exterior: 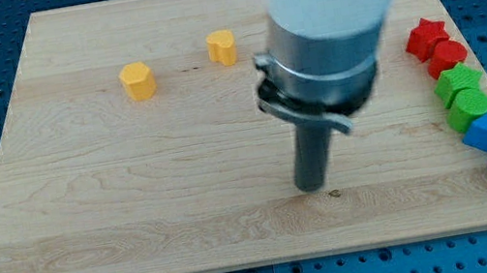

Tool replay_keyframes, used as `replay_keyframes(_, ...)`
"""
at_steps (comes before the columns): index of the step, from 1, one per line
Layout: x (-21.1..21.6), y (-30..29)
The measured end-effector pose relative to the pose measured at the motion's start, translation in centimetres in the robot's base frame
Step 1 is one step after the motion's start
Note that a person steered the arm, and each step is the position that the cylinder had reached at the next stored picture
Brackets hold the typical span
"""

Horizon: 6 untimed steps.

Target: Slide the yellow heart up a bit

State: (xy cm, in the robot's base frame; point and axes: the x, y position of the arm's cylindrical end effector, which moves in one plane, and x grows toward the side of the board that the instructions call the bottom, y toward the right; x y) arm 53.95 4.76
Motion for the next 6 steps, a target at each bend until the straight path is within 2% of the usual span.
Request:
replay_keyframes(2,-6.9,-1.3)
replay_keyframes(4,-12.0,-5.1)
replay_keyframes(5,-15.6,-5.2)
replay_keyframes(6,-17.3,-5.2)
